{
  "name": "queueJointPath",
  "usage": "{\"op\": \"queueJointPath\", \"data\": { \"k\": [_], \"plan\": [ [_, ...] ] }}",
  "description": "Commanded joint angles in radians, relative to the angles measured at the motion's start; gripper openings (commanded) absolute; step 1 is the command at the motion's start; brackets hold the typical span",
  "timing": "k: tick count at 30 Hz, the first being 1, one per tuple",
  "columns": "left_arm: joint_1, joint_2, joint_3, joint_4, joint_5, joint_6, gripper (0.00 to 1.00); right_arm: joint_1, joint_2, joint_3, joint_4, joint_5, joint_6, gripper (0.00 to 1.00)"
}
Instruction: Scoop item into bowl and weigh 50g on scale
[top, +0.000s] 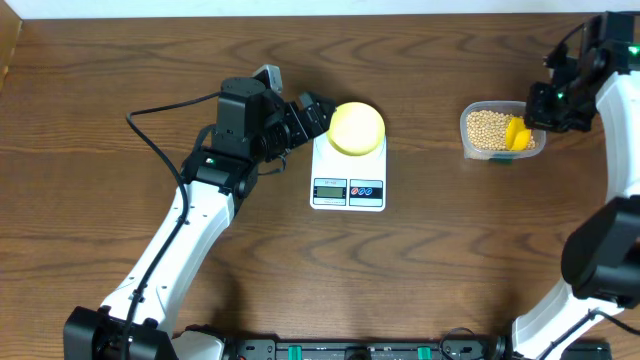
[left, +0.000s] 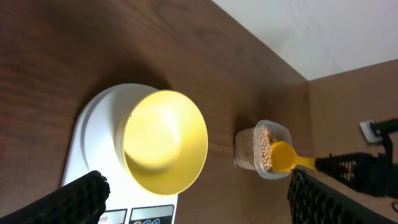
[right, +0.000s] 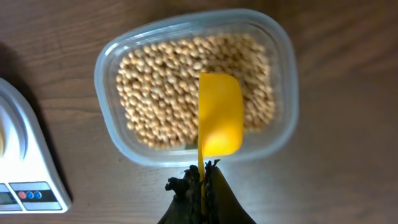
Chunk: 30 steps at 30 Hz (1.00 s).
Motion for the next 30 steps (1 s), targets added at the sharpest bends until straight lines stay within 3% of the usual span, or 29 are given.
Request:
{"op": "queueJointPath", "data": {
  "k": [1,7,16,30],
  "plan": [
    [0.003,-0.002,0.005,-0.002,-0.005,0.020,0.93,0.027,0.020,0.011,0.024,-0.038,-0.061,0.01],
    [0.003,-0.002,0.005,-0.003,-0.005,0.020,0.93,0.083,0.048,0.011,0.079,-0.025,-0.067,0.01],
    [0.003,-0.002,0.005,-0.040,-0.006,0.020,0.93,0.117,0.086,0.007,0.088,0.159,-0.029,0.01],
    [0.003,-0.002,0.005,-0.053,-0.006,0.047,0.93,0.117,0.086,-0.028,0.080,0.162,-0.025,0.02]
  ]
}}
